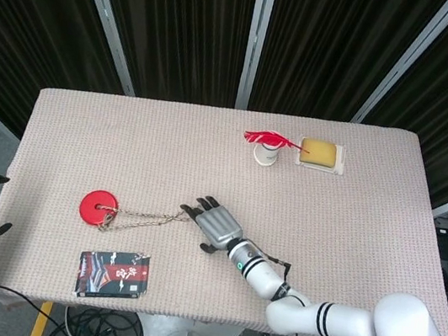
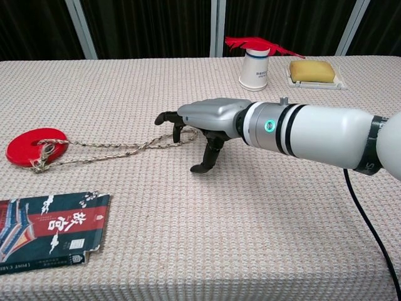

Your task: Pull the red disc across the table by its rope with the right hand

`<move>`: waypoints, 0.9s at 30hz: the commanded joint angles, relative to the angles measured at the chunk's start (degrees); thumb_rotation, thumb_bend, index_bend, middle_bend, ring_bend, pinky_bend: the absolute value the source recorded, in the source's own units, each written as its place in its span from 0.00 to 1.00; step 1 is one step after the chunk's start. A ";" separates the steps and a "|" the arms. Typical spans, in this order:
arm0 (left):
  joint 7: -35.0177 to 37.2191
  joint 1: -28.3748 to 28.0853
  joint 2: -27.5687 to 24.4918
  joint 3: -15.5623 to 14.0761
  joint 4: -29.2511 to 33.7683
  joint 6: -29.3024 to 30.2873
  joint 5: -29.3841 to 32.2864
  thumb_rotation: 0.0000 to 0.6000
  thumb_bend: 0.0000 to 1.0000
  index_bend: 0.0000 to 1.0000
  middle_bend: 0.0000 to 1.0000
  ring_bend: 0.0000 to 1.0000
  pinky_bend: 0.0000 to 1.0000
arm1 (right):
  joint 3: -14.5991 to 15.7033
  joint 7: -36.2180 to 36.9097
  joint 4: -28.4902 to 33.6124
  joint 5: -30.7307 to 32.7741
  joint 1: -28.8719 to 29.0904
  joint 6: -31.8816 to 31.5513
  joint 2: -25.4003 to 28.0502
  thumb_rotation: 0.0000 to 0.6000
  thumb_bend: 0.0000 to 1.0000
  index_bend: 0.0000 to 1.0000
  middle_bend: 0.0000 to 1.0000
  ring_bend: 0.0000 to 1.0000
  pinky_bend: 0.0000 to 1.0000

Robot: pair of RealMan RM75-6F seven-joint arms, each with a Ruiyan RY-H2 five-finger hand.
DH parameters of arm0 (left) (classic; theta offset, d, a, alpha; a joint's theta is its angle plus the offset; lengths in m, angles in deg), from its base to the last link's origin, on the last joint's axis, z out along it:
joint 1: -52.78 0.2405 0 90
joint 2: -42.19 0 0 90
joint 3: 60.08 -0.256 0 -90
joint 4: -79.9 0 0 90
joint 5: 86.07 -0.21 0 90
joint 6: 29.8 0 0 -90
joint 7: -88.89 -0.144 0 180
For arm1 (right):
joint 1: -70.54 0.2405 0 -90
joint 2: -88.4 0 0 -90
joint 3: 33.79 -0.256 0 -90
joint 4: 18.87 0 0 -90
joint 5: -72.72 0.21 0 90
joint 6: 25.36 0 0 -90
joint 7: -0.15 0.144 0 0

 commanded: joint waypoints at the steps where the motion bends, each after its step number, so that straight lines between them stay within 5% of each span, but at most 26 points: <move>1: 0.02 0.02 0.04 -0.05 -0.05 -0.04 -0.02 1.00 0.00 0.22 0.22 0.10 0.15 | 0.07 0.11 0.13 0.01 0.01 -0.11 0.15 1.00 0.22 0.00 0.59 0.05 0.00; 12: -0.15 0.10 0.14 -0.15 -0.12 -0.12 -0.03 1.00 0.00 0.22 0.22 0.10 0.14 | 1.22 -1.20 0.34 1.18 0.38 -0.81 0.36 1.00 0.27 0.00 0.63 0.10 0.00; 18: -0.01 0.10 0.24 -0.16 -0.26 -0.11 -0.13 1.00 0.00 0.22 0.22 0.10 0.15 | 0.69 -0.41 1.12 -1.18 -0.51 -3.72 0.95 1.00 0.33 0.02 0.74 0.22 0.00; 20: 0.00 0.10 0.24 -0.20 -0.28 -0.20 -0.12 1.00 0.00 0.22 0.22 0.10 0.15 | 0.51 -0.25 1.48 -1.93 -1.04 -5.01 1.46 1.00 0.37 0.20 0.81 0.30 0.00; 24: -0.09 0.03 0.27 -0.22 -0.16 -0.12 -0.38 1.00 0.00 0.22 0.22 0.10 0.15 | 0.34 -0.31 1.82 -3.01 -2.72 -8.69 2.14 1.00 0.45 0.73 0.90 0.43 0.02; 27: -0.07 0.03 0.26 -0.20 -0.08 0.01 -0.50 1.00 0.00 0.22 0.22 0.10 0.14 | 0.89 -0.04 2.62 -4.00 -4.39 -10.67 3.62 1.00 0.49 0.94 0.95 0.54 0.19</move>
